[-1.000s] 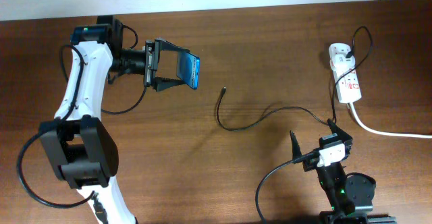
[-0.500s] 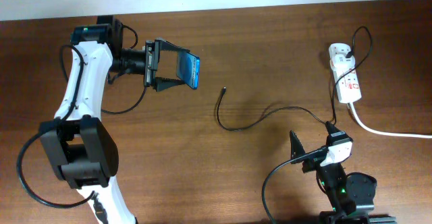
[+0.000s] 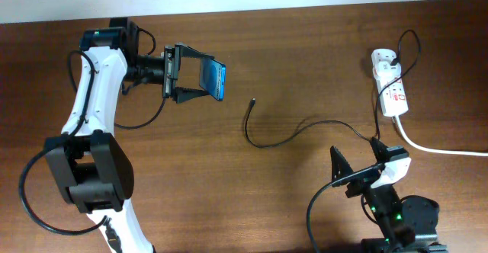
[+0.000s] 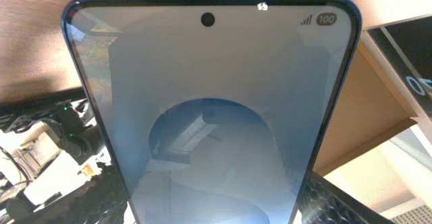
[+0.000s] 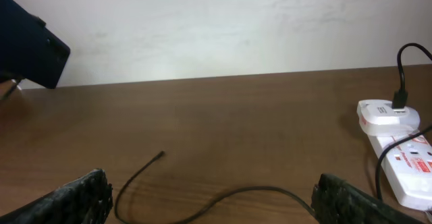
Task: Plug charger to phone and switch on socket
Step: 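Move the right gripper toward the phone held by the left gripper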
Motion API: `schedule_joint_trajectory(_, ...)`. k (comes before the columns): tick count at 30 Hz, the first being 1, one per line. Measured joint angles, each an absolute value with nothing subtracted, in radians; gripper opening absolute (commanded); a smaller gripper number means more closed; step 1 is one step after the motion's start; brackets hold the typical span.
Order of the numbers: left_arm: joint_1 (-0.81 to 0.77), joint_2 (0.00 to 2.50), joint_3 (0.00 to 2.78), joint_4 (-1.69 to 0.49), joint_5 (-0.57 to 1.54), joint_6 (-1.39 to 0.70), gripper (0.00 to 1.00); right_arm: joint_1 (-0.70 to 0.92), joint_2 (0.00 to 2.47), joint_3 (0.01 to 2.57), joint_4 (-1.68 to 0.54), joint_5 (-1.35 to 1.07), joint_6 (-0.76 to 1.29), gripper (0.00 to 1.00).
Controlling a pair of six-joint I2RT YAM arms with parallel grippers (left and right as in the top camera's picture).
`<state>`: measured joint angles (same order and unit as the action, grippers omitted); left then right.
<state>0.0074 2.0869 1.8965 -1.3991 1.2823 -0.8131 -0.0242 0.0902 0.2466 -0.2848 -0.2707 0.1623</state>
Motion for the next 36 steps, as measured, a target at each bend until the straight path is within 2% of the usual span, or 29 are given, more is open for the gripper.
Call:
schedule_joint_trajectory(14, 0.007, 2.087, 1.897, -1.399, 1.279, -0.813, 0.00, -0.024, 0.591, 0.720, -0.568, -0.282, 0.170, 0.99)
schedule_joint_trajectory(25, 0.007, 2.087, 1.897, -1.399, 1.279, -0.813, 0.00, -0.024, 0.627, 0.943, -0.614, -0.309, 0.173, 0.99)
schedule_joint_trajectory(30, 0.007, 2.087, 1.897, -1.399, 1.279, -0.813, 0.00, -0.024, 0.654, 1.040, -0.711, -0.312, 0.182, 0.99)
schedule_joint_trajectory(36, 0.007, 2.087, 1.897, -1.399, 1.272, -0.813, 0.00, -0.024, 0.807, 1.237, -0.895, -0.315, 0.185, 0.99)
